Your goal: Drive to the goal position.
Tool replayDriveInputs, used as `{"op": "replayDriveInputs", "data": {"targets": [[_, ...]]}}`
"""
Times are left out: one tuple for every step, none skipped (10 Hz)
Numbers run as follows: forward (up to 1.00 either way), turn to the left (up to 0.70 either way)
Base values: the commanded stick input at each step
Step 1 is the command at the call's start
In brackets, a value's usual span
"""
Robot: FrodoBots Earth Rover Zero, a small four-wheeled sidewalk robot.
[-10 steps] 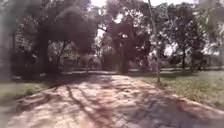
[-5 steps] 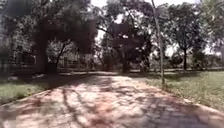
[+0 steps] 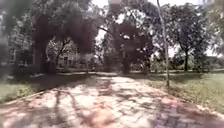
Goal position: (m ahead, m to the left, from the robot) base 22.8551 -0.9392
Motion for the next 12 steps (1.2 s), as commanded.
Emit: {"op": "replayDriveInputs", "data": {"targets": [[0.7, 0.0], [0.7, 0.0], [0.7, 0.0], [0.7, 0.0], [0.7, 0.0], [0.7, 0.0], [0.7, 0.0], [0.7, 0.0], [0.7, 0.0], [0.7, 0.0], [0.7, 0.0], [0.7, 0.0]]}}
